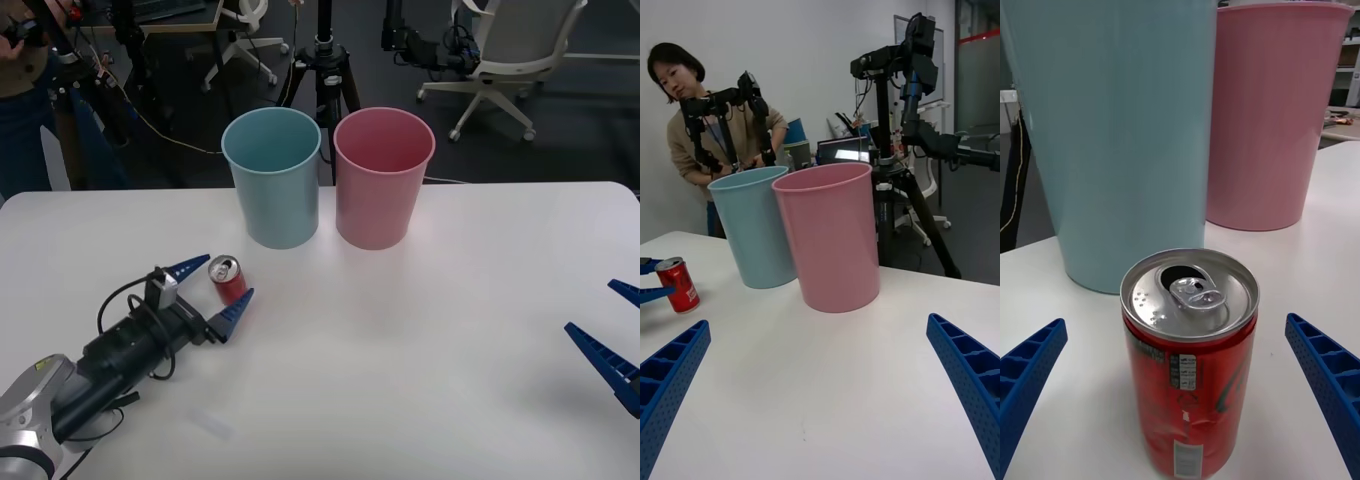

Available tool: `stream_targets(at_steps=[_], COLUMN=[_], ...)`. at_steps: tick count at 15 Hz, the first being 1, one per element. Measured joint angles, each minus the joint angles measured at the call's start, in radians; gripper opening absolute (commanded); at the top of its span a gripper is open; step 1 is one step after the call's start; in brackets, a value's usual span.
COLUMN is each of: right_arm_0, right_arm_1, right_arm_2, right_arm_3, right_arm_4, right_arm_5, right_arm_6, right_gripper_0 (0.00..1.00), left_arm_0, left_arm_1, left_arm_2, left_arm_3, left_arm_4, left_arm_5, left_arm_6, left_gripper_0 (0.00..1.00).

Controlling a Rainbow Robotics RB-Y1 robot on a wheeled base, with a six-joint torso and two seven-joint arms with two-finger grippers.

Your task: Grasp the object on the table and drop it into the matching bin: aluminum can to the light blue bin, PET bottle to the pink bin.

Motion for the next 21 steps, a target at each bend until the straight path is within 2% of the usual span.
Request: stream_targets(at_steps=[8,9,10,11,12,21], right_arm_0=[0.0,0.0,0.0,0.0,0.0,0.0], right_arm_1=[0.0,0.0,0.0,0.0,0.0,0.0], right_arm_2=[0.0,0.0,0.0,0.0,0.0,0.0], right_arm_3=[0.0,0.0,0.0,0.0,0.0,0.0], right_arm_4=[0.0,0.0,0.0,0.0,0.0,0.0], right_arm_5=[0.0,0.0,0.0,0.0,0.0,0.0], right_arm_6=[0.0,0.0,0.0,0.0,0.0,0.0], right_gripper_0=[1.0,1.0,1.0,1.0,1.0,1.0], left_arm_0=[-0.028,-0.03,-0.03,-0.03,-0.03,-0.032], left_arm_1=[0.0,0.0,0.0,0.0,0.0,0.002], left_arm_2=[-0.029,-0.03,-0.031,-0.032,-0.032,-0.032], left_arm_3=[0.0,0.0,0.0,0.0,0.0,-0.001], left_arm_4=[0.001,0.001,0.001,0.0,0.0,0.0], left_arm_5=[0.044,0.047,0.049,0.05,0.051,0.044], left_arm_6=[0.007,0.009,0.011,0.012,0.015,0.031], left_gripper_0=[1.0,0.7,0.28,0.06,0.0,0.0])
